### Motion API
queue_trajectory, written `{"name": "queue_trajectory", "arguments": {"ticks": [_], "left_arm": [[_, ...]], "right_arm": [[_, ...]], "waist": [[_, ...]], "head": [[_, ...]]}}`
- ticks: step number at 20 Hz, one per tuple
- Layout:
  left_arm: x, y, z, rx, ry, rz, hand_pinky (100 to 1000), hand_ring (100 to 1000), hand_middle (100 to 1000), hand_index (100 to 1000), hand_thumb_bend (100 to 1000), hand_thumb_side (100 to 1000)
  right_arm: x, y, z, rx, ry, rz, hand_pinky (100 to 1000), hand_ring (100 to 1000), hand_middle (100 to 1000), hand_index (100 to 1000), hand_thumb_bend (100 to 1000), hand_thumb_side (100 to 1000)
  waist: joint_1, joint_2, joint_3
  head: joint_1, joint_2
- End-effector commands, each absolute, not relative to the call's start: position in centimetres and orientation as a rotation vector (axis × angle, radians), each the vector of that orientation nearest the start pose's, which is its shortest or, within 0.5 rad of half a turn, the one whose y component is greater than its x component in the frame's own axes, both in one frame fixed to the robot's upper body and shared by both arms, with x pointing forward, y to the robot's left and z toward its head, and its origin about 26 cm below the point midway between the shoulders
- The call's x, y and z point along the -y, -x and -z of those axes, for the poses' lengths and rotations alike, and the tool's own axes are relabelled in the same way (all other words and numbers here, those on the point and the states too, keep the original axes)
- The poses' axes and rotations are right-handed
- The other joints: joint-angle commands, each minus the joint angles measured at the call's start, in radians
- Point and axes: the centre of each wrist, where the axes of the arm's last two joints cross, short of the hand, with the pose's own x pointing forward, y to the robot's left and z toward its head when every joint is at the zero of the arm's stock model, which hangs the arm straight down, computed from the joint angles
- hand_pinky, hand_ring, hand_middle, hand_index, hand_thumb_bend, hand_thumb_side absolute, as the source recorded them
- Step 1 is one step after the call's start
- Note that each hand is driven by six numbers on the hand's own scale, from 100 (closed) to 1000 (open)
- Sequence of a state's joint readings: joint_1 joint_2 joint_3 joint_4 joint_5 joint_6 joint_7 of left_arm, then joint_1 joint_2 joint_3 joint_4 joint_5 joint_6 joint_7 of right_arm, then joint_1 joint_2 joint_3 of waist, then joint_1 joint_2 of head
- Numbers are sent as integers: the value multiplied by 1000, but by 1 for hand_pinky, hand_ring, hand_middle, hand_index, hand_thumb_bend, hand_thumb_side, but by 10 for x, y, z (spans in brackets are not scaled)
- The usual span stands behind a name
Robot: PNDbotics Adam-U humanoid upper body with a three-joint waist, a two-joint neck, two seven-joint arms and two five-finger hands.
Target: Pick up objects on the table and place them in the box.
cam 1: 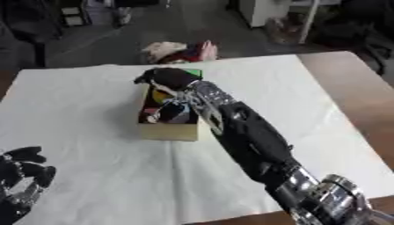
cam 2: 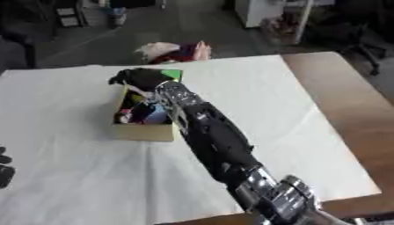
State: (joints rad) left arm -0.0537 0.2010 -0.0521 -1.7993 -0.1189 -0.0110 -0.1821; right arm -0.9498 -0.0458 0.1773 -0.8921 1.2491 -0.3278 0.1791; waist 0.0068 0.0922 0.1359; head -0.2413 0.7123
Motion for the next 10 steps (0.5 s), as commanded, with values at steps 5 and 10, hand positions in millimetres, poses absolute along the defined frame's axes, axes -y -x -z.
{"name": "queue_trajectory", "arguments": {"ticks": [5, 10], "left_arm": [[-264, -287, -79, 1838, -107, 473, 662, 570, 592, 756, 512, 450], [-268, -291, -86, 1861, -163, 455, 661, 572, 594, 755, 509, 442]], "right_arm": [[143, -462, -170, 1975, 897, -1582, 815, 774, 762, 892, 201, 372], [190, -446, -159, 2057, 944, -1313, 803, 746, 723, 871, 100, 391]], "waist": [[-13, -4, -19], [-37, 9, -56]], "head": [[38, -5], [110, -5]]}}
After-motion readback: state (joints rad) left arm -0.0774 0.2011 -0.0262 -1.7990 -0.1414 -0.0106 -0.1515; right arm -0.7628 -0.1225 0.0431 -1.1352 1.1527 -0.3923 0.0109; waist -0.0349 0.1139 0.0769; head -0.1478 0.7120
